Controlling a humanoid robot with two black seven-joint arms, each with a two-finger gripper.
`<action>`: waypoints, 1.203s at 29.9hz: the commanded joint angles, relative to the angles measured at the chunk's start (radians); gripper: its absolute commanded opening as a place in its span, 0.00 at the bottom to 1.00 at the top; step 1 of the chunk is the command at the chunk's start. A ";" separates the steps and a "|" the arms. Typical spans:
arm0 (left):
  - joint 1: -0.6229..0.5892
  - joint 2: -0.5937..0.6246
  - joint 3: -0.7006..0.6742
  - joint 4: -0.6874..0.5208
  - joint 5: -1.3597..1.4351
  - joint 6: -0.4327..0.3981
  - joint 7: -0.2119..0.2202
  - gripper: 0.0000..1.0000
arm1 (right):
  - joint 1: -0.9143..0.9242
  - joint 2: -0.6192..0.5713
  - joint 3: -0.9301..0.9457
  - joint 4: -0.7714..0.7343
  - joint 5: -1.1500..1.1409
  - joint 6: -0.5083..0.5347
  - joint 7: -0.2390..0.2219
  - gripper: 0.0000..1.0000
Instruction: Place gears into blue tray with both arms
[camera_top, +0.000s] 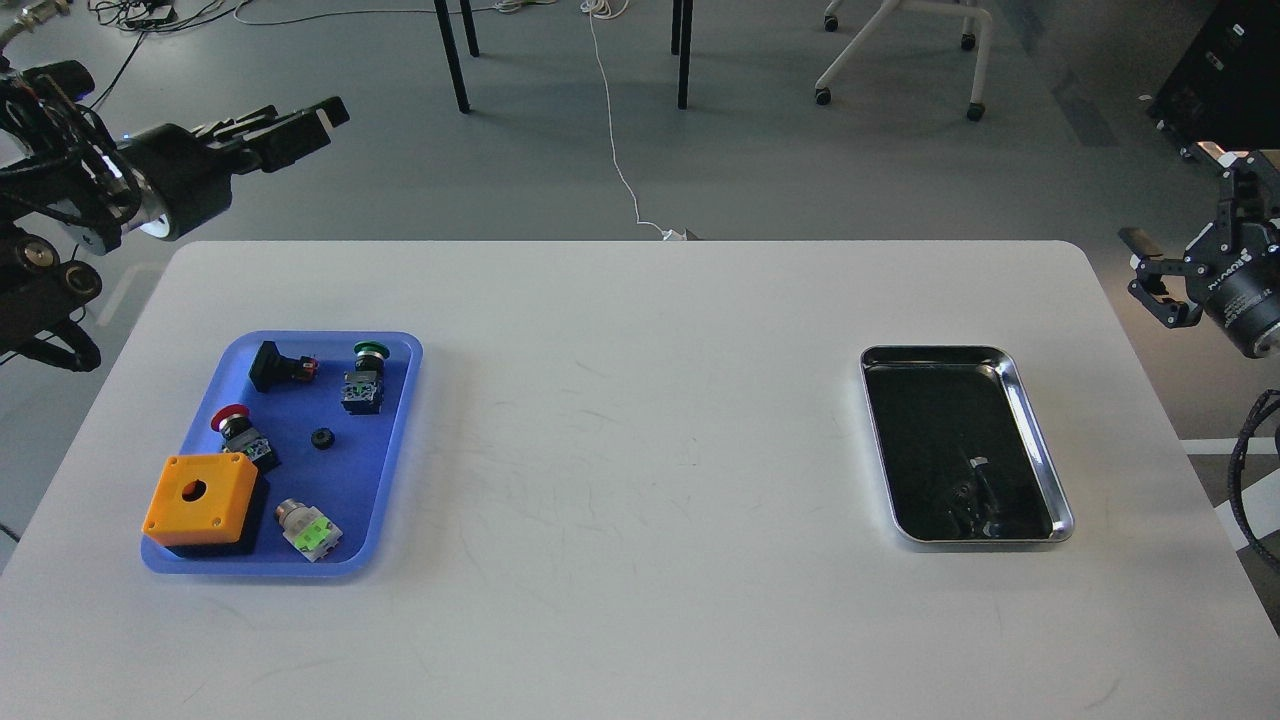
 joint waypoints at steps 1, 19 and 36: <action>-0.005 -0.035 -0.119 0.000 -0.324 -0.061 0.003 0.98 | 0.026 -0.056 -0.001 0.086 -0.171 0.000 0.000 0.99; 0.074 -0.160 -0.293 0.059 -1.106 -0.229 0.002 0.98 | 0.532 -0.009 -0.660 0.349 -0.910 0.000 0.000 0.99; 0.138 -0.116 -0.346 0.052 -1.106 -0.270 0.000 0.98 | 0.727 0.177 -1.126 0.324 -1.254 0.000 0.000 0.84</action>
